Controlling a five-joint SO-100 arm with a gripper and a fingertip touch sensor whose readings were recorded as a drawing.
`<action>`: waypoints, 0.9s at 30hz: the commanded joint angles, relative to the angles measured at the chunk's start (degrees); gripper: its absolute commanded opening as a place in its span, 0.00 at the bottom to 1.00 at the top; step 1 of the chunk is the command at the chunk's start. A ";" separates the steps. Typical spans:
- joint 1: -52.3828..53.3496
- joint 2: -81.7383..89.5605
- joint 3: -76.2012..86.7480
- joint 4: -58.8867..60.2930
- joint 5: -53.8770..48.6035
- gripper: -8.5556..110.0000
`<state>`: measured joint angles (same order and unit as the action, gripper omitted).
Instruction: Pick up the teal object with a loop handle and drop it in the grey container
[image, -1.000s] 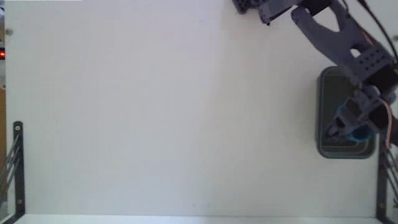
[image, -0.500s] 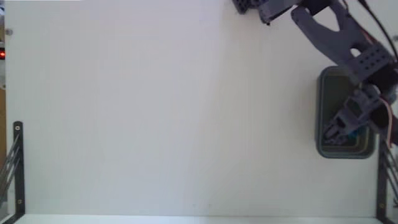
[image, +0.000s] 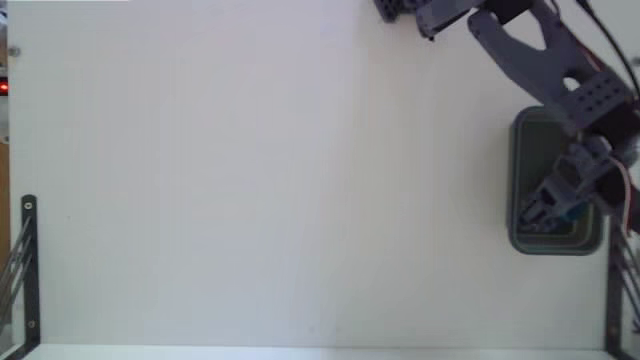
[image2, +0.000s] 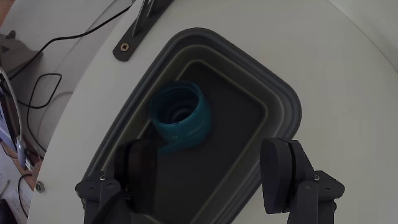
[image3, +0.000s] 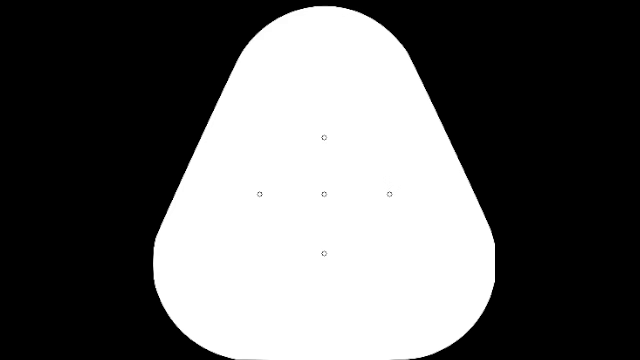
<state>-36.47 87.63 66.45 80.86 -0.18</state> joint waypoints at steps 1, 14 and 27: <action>-0.93 5.47 -0.55 0.84 0.18 1.00; -0.55 5.97 -0.05 0.84 0.18 1.00; 3.23 10.92 4.86 0.87 0.18 1.00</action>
<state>-34.10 92.02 70.40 80.86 -0.18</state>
